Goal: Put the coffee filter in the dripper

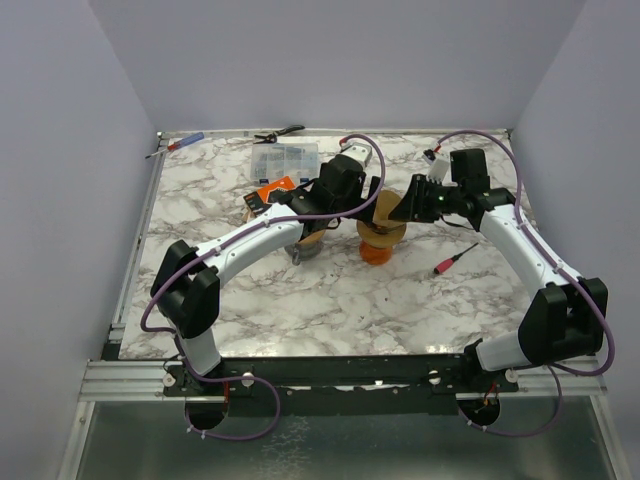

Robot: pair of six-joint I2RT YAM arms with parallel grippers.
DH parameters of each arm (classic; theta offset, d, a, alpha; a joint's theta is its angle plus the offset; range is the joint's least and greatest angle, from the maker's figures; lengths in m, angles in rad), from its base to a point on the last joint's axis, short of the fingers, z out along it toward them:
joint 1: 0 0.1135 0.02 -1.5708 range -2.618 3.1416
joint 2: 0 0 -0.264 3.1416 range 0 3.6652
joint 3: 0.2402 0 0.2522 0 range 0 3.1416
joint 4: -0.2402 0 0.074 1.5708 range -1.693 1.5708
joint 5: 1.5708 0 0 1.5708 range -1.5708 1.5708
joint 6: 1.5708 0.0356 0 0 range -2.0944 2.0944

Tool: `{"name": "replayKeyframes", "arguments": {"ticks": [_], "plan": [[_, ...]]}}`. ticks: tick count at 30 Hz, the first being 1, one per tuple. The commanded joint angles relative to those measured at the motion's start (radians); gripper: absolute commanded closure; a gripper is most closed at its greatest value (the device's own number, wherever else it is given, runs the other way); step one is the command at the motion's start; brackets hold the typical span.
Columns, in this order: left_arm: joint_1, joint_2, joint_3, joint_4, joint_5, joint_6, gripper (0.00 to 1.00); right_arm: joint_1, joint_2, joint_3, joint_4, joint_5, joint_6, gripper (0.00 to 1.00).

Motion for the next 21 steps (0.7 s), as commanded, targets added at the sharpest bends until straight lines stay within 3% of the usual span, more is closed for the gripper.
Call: {"name": "replayKeyframes", "arguments": {"ticks": [1, 4, 9, 13, 21], "plan": [[0.0, 0.005, 0.031, -0.026, -0.014, 0.001, 0.08, -0.002, -0.014, 0.035, -0.001, 0.009, 0.007, 0.67], [0.0, -0.005, 0.033, -0.026, 0.001, 0.007, 0.07, -0.002, -0.02, 0.043, -0.01, 0.047, 0.001, 0.64], [0.0, -0.038, 0.027, -0.023, 0.029, 0.016, 0.01, -0.001, -0.032, 0.057, -0.019, 0.071, -0.002, 0.5], [0.001, -0.073, 0.024, -0.013, 0.056, 0.009, 0.01, -0.002, -0.044, 0.069, -0.017, 0.075, -0.001, 0.47], [0.0, -0.112, 0.02, 0.013, 0.102, -0.004, 0.01, -0.002, -0.066, 0.085, -0.024, 0.101, 0.001, 0.33]]}}
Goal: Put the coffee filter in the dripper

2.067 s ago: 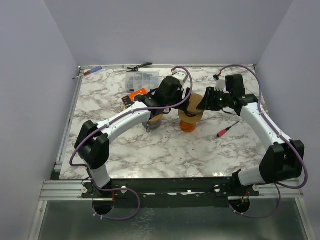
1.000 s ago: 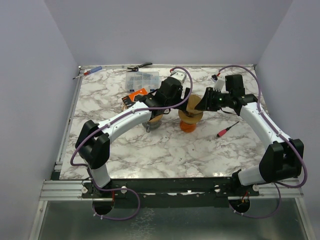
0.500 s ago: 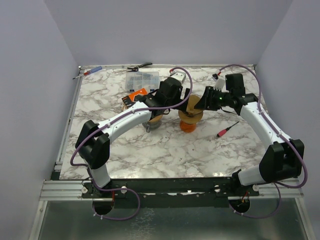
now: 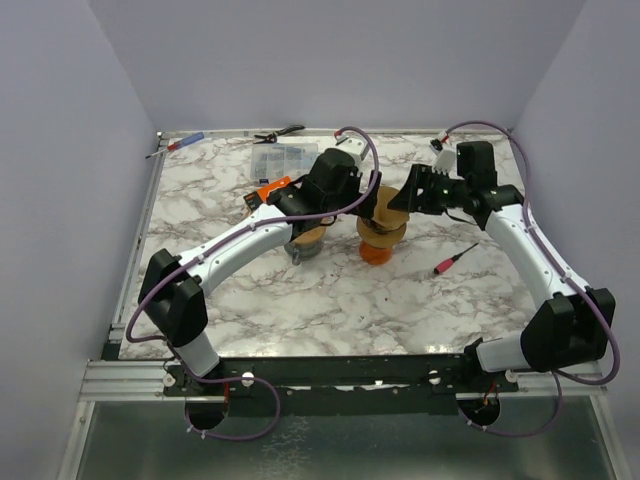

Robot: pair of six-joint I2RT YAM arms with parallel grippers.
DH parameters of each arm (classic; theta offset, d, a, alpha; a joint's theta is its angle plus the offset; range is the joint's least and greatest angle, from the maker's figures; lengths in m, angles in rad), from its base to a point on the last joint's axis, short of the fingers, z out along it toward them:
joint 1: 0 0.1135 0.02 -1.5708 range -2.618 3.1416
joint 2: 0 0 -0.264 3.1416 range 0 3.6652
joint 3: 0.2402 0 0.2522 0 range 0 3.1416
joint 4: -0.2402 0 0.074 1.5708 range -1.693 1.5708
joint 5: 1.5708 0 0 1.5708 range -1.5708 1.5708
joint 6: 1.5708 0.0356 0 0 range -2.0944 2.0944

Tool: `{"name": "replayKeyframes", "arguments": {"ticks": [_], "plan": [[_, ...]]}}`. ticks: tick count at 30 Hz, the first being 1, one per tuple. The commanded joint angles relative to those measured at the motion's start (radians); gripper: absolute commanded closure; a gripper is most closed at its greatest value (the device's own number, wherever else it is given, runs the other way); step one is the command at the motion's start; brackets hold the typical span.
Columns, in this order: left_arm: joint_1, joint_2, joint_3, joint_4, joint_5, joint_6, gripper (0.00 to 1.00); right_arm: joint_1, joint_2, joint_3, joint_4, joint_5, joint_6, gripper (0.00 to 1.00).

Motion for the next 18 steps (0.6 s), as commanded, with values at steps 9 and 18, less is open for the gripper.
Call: {"name": "replayKeyframes", "arguments": {"ticks": [9, 18], "plan": [[0.001, -0.052, 0.005, 0.029, 0.053, -0.001, 0.01, -0.001, -0.043, 0.028, -0.027, 0.063, -0.01, 0.26], [0.084, -0.119, -0.018, 0.034, 0.126, -0.004, 0.01, -0.002, -0.082, 0.038, -0.02, 0.102, -0.016, 0.13]]}}
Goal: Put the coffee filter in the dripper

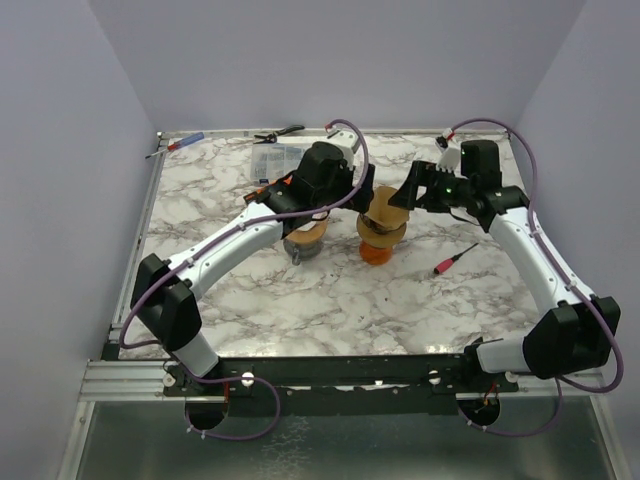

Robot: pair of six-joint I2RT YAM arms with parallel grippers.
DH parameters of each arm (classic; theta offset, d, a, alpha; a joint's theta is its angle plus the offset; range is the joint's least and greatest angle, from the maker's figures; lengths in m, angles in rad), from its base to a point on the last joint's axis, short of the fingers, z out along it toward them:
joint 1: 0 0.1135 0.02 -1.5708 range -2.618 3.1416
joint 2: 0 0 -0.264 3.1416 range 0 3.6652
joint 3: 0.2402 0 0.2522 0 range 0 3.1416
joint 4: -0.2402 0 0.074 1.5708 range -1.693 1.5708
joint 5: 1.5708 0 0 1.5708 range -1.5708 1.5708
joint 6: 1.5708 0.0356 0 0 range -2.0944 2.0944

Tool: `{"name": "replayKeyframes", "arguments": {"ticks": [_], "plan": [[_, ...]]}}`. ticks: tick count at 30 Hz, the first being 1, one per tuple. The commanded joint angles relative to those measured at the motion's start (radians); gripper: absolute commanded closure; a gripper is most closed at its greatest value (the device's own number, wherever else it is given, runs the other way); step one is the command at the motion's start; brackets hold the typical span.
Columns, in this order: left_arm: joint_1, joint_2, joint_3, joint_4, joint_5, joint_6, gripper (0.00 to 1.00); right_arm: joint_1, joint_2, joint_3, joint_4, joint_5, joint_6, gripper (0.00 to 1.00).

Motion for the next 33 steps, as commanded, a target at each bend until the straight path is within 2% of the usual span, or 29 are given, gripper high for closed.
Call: {"name": "replayKeyframes", "arguments": {"ticks": [1, 5, 14, 20, 27, 33], "plan": [[0.075, -0.092, -0.02, 0.021, 0.088, -0.006, 0.01, -0.001, -0.06, 0.03, -0.01, 0.046, -0.015, 0.1], [0.178, -0.15, -0.062, 0.061, 0.194, -0.046, 0.01, -0.002, -0.099, 0.018, 0.026, 0.065, -0.003, 0.0], [0.434, -0.346, -0.263, 0.145, 0.257, -0.136, 0.01, -0.005, -0.155, 0.0, 0.093, 0.166, 0.035, 0.0], [0.57, -0.453, -0.419, 0.216, 0.243, -0.201, 0.01, -0.017, -0.184, -0.016, 0.119, 0.261, 0.067, 0.0], [0.636, -0.521, -0.528, 0.222, 0.193, -0.208, 0.01, -0.095, -0.213, -0.075, 0.15, 0.422, 0.135, 0.0], [0.645, -0.602, -0.634, 0.226, 0.075, -0.179, 0.01, -0.214, -0.242, -0.228, 0.24, 0.452, 0.204, 0.0]]}}
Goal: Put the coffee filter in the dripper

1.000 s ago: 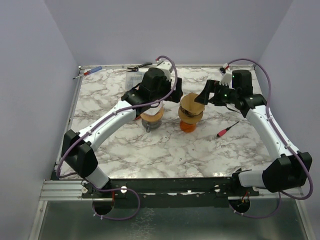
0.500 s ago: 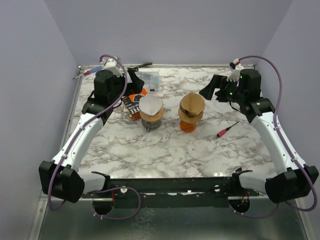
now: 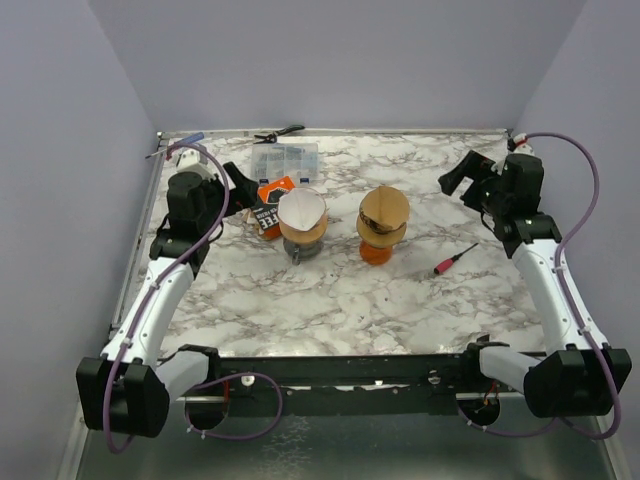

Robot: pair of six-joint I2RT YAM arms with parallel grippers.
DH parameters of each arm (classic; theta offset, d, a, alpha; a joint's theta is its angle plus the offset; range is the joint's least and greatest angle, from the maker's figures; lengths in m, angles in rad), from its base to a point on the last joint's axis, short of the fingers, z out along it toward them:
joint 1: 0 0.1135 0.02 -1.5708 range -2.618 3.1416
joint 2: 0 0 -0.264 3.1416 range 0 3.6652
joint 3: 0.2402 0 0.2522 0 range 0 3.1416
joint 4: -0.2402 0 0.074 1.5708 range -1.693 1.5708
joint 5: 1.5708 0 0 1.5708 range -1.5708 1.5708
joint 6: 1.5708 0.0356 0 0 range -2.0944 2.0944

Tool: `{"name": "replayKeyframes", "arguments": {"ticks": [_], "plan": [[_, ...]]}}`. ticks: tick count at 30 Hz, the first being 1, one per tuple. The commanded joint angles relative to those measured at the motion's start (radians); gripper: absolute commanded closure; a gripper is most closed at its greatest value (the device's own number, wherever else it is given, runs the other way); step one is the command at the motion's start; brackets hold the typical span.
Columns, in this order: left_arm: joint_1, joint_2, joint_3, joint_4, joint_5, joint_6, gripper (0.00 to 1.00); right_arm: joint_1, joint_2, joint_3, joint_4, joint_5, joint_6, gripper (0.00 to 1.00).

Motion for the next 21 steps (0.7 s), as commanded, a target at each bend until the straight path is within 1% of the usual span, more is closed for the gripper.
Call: {"name": "replayKeyframes", "arguments": {"ticks": [1, 4, 6, 10, 12, 16, 19, 21], "plan": [[0.009, -0.088, -0.088, 0.028, -0.14, 0.016, 0.01, -0.074, -0.032, -0.131, 0.097, 0.086, 0.076, 0.0], [0.01, -0.14, -0.165, 0.049, -0.231, 0.002, 0.01, -0.085, -0.055, -0.253, 0.186, 0.197, 0.094, 0.0], [0.009, -0.17, -0.222, 0.069, -0.289, -0.034, 0.01, -0.087, -0.071, -0.34, 0.25, 0.273, 0.1, 0.0], [0.009, -0.213, -0.342, 0.14, -0.329, -0.081, 0.01, -0.087, -0.118, -0.523, 0.431, 0.454, 0.096, 0.0], [0.009, -0.228, -0.4, 0.186, -0.372, -0.096, 0.01, -0.087, -0.14, -0.591, 0.499, 0.534, 0.078, 0.0], [0.009, -0.27, -0.514, 0.314, -0.407, -0.058, 0.01, -0.087, -0.133, -0.679, 0.631, 0.595, 0.011, 0.0], [0.008, -0.301, -0.587, 0.402, -0.465, -0.052, 0.01, -0.087, -0.097, -0.718, 0.734, 0.6, -0.004, 0.0], [0.007, -0.323, -0.639, 0.47, -0.503, -0.017, 0.01, -0.086, -0.072, -0.7, 0.728, 0.594, -0.026, 0.0]]}}
